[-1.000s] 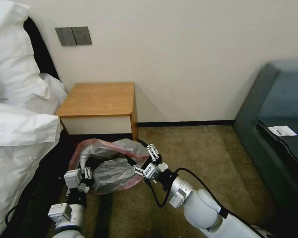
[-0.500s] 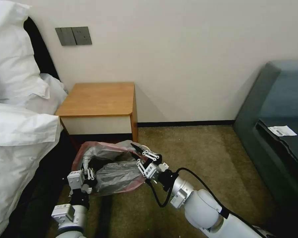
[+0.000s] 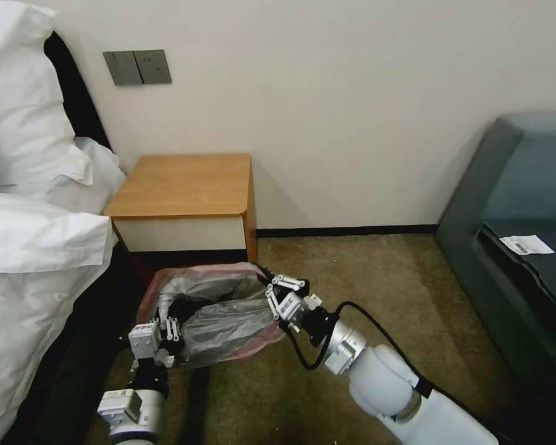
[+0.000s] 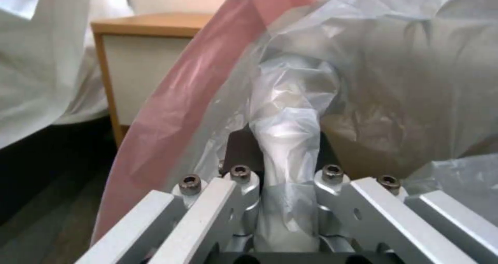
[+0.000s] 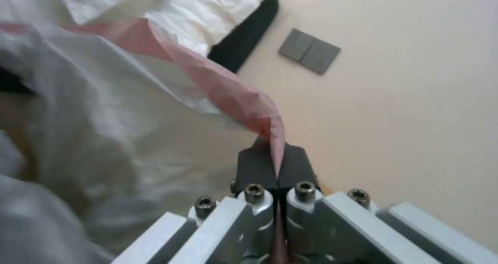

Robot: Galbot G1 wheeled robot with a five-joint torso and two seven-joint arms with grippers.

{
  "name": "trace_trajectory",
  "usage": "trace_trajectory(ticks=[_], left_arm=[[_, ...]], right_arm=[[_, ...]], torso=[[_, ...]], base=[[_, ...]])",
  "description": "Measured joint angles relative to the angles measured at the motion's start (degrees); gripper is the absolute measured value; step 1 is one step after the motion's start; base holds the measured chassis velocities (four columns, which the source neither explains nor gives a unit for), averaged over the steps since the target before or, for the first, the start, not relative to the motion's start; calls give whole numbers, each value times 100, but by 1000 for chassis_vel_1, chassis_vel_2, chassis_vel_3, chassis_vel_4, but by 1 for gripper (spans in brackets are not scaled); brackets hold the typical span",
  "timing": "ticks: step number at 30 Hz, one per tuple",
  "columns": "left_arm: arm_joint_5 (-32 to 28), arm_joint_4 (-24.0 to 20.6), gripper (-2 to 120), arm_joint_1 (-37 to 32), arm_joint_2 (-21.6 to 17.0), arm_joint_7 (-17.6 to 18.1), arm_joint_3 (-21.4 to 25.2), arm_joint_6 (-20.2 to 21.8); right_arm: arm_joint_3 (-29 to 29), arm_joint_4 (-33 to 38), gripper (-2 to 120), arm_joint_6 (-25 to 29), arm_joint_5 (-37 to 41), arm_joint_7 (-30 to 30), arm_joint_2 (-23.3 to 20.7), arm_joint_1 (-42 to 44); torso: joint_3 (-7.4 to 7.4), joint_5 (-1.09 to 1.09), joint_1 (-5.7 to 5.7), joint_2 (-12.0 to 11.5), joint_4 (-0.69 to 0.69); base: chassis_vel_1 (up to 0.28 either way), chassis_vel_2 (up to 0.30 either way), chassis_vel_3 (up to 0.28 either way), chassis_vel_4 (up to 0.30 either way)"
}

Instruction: Pick up the garbage bag from the table and place it over the trash can.

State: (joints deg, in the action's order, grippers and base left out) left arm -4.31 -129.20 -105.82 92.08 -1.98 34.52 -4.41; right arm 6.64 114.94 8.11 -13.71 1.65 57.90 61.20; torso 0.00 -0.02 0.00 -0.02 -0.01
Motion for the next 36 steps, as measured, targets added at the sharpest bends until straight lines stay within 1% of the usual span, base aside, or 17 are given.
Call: trace_trajectory(ticks=[5,10,17,22,26,27,31,32,36], left_arm=[[14,-187,9,-105,-23,-2,-13,-94],[-201,-489,9,-92,-47,-38,16,-93],[-461,-679,9,-97,-80,-146,13,-73],[-667,-753,9,-104,-105,-173,-8,-43],[-1127,-851,9,-79,-130,-180,-53,137],[-1127,-851,9,-79,-130,-180,-53,137],[-1491,-864,9,30,-126,-151,-17,298],[-1491,-864,9,30,-126,-151,-17,298],[-1805,-864,9,105,-108,-68,-2,460]], right_arm=[[-214,-33,0,-3,162,-33,-210,-72],[-383,-57,0,0,331,-53,-400,-20],[-548,-93,0,19,452,-96,-517,6],[-645,-110,0,39,481,-132,-526,27],[-742,-214,0,177,491,-204,-483,72],[-742,-214,0,177,491,-204,-483,72],[-776,-254,0,243,471,-219,-428,174],[-776,-254,0,243,471,-219,-428,174],[-752,-328,0,294,415,-219,-320,239]], torso=[[0,0,0,0,0],[0,0,0,0,-1],[0,0,0,0,0],[0,-1,0,0,0],[0,0,0,0,0],[0,0,0,0,0],[0,-1,0,0,0],[0,-1,0,0,0],[0,-1,0,0,0]], base=[[0,0,0,0],[0,0,0,0],[0,0,0,0],[0,0,0,0],[0,0,0,0],[0,0,0,0],[0,0,0,0],[0,0,0,0],[0,0,0,0]])
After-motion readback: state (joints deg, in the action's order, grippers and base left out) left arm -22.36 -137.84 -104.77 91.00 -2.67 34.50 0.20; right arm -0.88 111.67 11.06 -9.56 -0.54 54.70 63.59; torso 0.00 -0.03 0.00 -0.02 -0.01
